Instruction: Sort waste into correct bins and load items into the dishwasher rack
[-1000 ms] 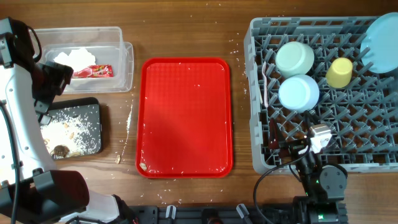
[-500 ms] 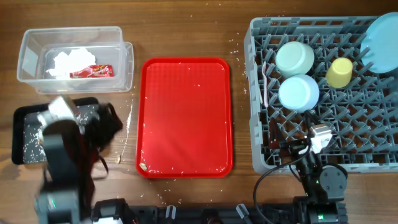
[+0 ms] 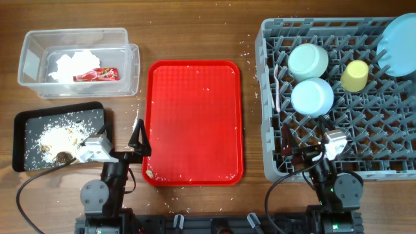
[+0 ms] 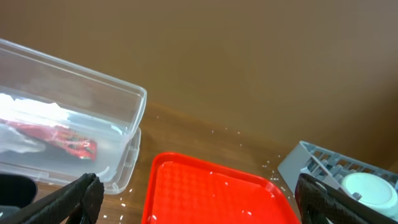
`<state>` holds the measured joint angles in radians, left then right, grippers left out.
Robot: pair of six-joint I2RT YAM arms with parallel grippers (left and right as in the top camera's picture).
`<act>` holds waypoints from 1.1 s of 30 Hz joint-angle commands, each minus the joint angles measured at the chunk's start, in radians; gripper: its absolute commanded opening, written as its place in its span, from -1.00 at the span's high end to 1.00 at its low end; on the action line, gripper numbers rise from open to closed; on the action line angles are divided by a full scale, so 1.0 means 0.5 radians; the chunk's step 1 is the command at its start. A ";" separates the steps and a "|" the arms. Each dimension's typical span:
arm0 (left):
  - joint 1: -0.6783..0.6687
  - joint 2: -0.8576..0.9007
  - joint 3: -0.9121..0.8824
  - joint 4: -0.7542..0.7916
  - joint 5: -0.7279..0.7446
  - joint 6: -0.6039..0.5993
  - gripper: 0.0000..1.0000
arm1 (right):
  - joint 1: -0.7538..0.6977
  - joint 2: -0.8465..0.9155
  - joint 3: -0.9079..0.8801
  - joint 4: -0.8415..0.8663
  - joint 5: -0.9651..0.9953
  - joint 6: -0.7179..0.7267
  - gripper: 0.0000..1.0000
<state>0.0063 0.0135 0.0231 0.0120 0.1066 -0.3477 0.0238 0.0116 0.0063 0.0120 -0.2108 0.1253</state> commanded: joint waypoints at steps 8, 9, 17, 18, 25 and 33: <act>-0.035 -0.021 -0.035 -0.159 0.010 0.038 -1.00 | 0.002 -0.014 -0.002 0.008 0.018 -0.036 -0.99; -0.035 -0.021 -0.035 -0.159 0.010 0.039 -1.00 | 0.002 -0.014 -0.002 0.008 0.018 -0.035 -0.99; -0.035 -0.021 -0.035 -0.159 0.010 0.039 -1.00 | 0.002 -0.014 -0.002 0.008 0.018 -0.036 -0.99; -0.035 -0.021 -0.035 -0.159 0.010 0.039 -1.00 | 0.002 -0.014 -0.002 0.008 0.018 -0.036 -0.99; -0.035 -0.021 -0.035 -0.159 0.010 0.038 -1.00 | 0.002 -0.014 -0.002 0.008 0.018 -0.036 -0.99; -0.035 -0.021 -0.035 -0.159 0.010 0.039 -1.00 | 0.002 -0.014 -0.002 0.008 0.018 -0.035 -0.99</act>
<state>-0.0051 0.0128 0.0113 -0.0635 0.1066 -0.3450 0.0238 0.0116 0.0063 0.0120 -0.2108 0.1253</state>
